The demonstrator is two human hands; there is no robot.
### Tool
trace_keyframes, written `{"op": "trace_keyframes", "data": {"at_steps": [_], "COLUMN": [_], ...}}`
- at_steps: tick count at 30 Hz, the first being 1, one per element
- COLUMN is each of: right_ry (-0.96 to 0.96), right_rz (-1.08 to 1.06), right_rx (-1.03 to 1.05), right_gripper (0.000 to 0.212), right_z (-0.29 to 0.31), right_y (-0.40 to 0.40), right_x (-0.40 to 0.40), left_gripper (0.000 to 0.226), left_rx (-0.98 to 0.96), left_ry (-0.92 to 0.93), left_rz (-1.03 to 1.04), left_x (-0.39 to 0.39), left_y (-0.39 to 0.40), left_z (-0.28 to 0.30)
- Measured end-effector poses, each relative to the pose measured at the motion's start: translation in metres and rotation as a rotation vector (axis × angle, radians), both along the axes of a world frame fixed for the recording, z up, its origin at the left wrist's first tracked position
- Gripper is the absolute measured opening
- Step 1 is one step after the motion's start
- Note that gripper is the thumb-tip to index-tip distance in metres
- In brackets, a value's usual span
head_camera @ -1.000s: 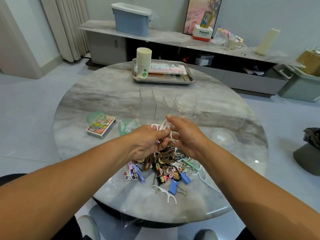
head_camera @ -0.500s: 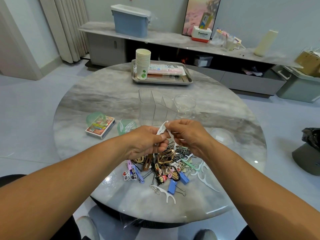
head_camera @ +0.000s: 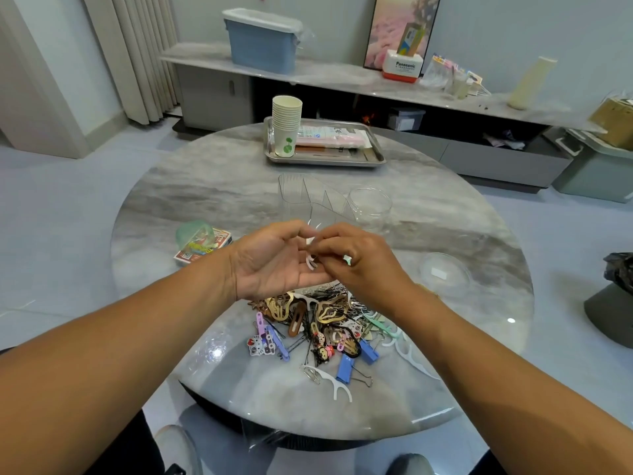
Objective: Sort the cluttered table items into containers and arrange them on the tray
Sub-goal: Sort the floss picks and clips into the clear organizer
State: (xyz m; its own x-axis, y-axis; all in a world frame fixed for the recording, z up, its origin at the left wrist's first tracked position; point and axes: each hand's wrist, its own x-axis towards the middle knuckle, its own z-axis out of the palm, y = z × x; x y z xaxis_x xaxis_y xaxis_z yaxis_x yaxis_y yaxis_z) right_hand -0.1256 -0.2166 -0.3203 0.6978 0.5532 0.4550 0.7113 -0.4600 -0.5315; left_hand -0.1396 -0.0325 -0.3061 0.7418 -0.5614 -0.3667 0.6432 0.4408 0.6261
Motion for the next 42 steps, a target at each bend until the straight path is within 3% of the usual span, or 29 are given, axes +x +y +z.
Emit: {"op": "trace_keyframes", "data": {"at_steps": [2,5,9,11,14,17,19,25,29,35,36,38,40,42], "right_ry": [0.048,0.281,0.406,0.474,0.843,1.065,1.11,1.203,1.223,1.147,1.123,1.088,1.068,1.068], "right_rz": [-0.022,-0.07,-0.209,-0.344,-0.294,-0.213,-0.164,-0.07,-0.104,-0.146,-0.173,-0.249,-0.325,-0.393], "right_rx": [-0.009,0.1,0.457,0.519,0.501,0.657,0.663,0.594,0.635,0.721,0.764,0.859,0.923,0.937], "right_gripper": [0.03,0.041,0.024,0.014,0.024,0.031,0.043,0.03,0.028,0.007,0.006,0.009,0.016,0.017], "right_z": [0.001,0.002,0.001,0.001,0.003,0.005,0.008,0.014,0.013,0.012,0.012,0.013,0.014,0.014], "right_y": [-0.002,-0.002,0.005,0.003,0.001,0.004,0.002,0.0,0.004,0.007,0.007,0.005,-0.001,-0.007], "right_x": [0.0,-0.004,-0.002,0.005,0.01,0.01,0.012,0.011,0.011,0.013,0.015,0.018,0.023,0.025], "left_gripper": [0.04,0.034,0.03,0.029,0.025,0.024,0.024,0.021,0.018,0.012,0.017,0.052,0.084,0.099], "left_rx": [0.037,0.05,0.044,0.096,0.228,0.437,0.539,0.855,0.961,1.09,1.103,1.161,1.344,1.567], "left_ry": [0.0,0.017,0.02,-0.003,-0.076,-0.21,-0.287,-0.556,-0.73,-0.823,-0.829,-0.835,-0.876,-0.857], "left_rz": [0.053,0.134,0.206,0.205,0.144,0.039,-0.028,-0.121,-0.028,0.018,0.039,0.098,0.16,0.156], "left_x": [0.0,0.001,0.002,0.002,0.001,-0.001,-0.003,-0.002,0.0,0.007,0.008,0.01,0.012,0.015], "left_y": [0.0,0.002,0.0,-0.001,-0.004,-0.01,-0.014,-0.008,-0.007,0.003,0.006,0.016,0.03,0.046], "left_z": [-0.002,-0.004,-0.003,-0.004,-0.006,-0.008,-0.007,-0.008,-0.015,-0.009,-0.005,0.005,0.013,0.013]}}
